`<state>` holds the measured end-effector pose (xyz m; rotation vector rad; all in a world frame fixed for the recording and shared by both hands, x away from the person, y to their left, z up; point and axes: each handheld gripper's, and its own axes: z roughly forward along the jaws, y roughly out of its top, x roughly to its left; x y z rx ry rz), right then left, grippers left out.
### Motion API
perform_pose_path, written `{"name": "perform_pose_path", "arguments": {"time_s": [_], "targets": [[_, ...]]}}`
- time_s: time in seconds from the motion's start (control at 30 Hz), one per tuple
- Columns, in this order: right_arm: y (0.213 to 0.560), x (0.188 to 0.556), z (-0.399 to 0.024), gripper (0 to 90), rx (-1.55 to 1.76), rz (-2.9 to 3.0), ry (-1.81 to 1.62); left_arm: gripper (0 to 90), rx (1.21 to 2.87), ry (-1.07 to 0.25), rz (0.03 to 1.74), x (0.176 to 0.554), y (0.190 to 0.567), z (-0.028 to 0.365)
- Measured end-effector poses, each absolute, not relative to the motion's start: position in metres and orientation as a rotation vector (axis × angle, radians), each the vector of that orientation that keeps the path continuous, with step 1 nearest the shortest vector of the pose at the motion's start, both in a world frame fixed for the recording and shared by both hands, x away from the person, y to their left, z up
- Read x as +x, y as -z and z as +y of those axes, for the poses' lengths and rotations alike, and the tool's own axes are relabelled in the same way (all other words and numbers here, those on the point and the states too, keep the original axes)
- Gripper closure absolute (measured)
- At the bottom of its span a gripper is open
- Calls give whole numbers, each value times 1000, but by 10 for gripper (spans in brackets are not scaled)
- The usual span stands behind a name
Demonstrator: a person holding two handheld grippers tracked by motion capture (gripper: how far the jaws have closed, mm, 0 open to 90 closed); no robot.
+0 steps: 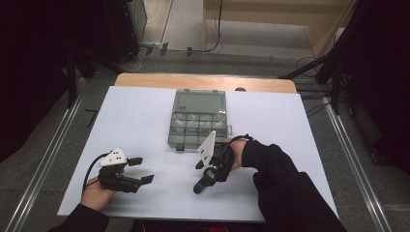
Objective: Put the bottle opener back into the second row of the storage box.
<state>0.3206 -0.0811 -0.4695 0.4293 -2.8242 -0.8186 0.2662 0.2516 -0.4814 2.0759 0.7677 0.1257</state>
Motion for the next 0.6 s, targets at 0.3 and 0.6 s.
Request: {"name": "perform_pose_path", "arguments": {"time_s": [0.3, 0.6], "targets": [[471, 319, -76, 362, 477, -2839, 770, 173, 2074, -123, 772, 266, 481, 252], [480, 313, -71, 401, 618, -2829, 748, 173, 2077, -121, 767, 266, 482, 252]]}}
